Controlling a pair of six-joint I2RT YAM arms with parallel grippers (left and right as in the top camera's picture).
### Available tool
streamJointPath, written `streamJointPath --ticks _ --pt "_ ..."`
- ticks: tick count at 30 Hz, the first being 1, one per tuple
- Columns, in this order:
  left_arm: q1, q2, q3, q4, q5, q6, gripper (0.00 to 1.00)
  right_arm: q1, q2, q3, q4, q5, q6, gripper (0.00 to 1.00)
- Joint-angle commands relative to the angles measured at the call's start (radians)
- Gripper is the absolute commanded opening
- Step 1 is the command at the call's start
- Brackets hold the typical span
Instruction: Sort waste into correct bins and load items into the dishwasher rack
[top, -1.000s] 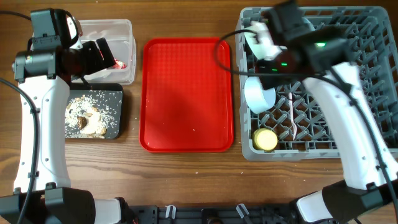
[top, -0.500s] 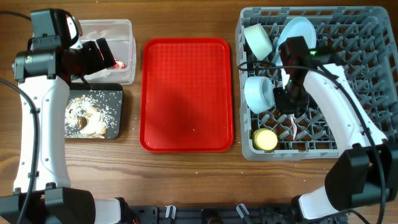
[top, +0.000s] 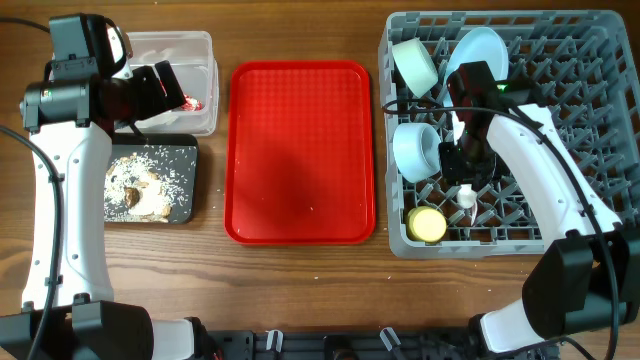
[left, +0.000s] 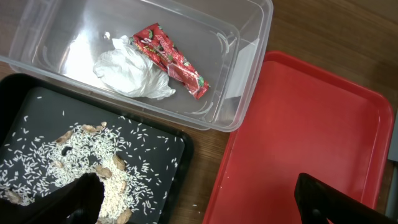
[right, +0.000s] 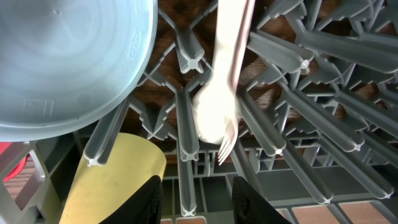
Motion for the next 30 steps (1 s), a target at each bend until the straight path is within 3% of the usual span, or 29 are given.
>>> streamJointPath --ticks 1,4,10,11,12,18,23,30 --pt "0.003 0.002 0.006 0.003 -0.013 0.012 1.0 0.002 -0.045 0.058 -0.013 -0.025 0.019 0.38" --pt "0.003 0.002 0.006 0.003 -0.013 0.012 1.0 0.002 -0.11 0.142 -0.048 -0.039 0.009 0.4" --pt "0.003 0.002 0.006 0.003 -0.013 0.012 1.0 0.002 -0.271 0.342 -0.105 -0.282 -0.091 0.46" --pt "0.003 0.002 0.006 0.003 -0.013 0.012 1.0 0.002 -0.3 0.372 -0.111 -0.334 -0.073 0.65" --pt "0.003 0.002 0.006 0.003 -0.013 0.012 1.0 0.002 -0.322 0.388 -0.109 -0.368 -0.057 1.0" --pt "0.003 0.002 0.006 0.003 -0.013 0.012 1.0 0.002 -0.481 0.412 -0.091 -0.441 0.135 1.0" --pt "0.003 0.002 0.006 0.003 -0.013 0.012 1.0 0.002 -0.562 0.412 -0.105 -0.367 -0.021 1.0" --pt "0.003 0.002 0.006 0.003 -0.013 0.012 1.0 0.002 -0.624 0.393 -0.097 -0.195 0.029 1.0"
